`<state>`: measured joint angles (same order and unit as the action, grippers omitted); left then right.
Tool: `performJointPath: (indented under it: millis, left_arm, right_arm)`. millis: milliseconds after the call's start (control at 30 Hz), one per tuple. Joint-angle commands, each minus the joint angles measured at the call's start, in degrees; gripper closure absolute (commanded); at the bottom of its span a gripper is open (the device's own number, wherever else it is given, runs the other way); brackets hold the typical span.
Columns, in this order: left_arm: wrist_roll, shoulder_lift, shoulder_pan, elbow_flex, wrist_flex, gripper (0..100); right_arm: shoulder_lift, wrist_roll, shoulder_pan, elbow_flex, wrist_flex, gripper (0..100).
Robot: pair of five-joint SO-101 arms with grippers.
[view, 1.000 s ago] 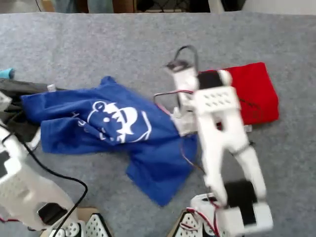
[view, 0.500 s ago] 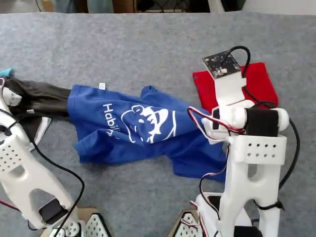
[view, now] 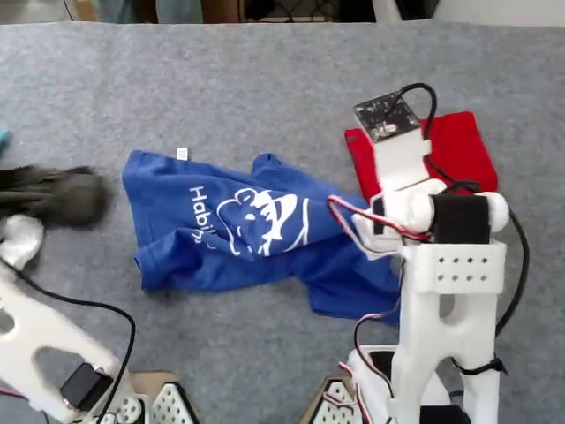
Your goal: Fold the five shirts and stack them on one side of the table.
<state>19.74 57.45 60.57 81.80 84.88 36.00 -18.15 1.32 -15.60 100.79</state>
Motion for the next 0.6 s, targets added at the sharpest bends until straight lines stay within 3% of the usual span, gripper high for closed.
performJointPath:
  millis: [0,200,400,567]
  left_arm:
    - [0.1,-1.6,2.5,14.1,2.6,97]
    - [-0.3,-6.7,-0.5,12.9,7.3,96]
    - [-3.2,-6.9,-6.4,13.7,15.7,72]
    - [-3.2,-9.5,-8.5,13.8,16.1,71]
  right_arm:
    - [1.3,0.6,4.6,-0.8,-0.4,98.3]
    - [1.2,4.1,12.3,-4.7,-0.4,98.3]
    - [1.4,4.2,12.9,-9.7,-0.3,98.3]
    - [1.4,4.2,12.9,-14.0,-0.3,97.5]
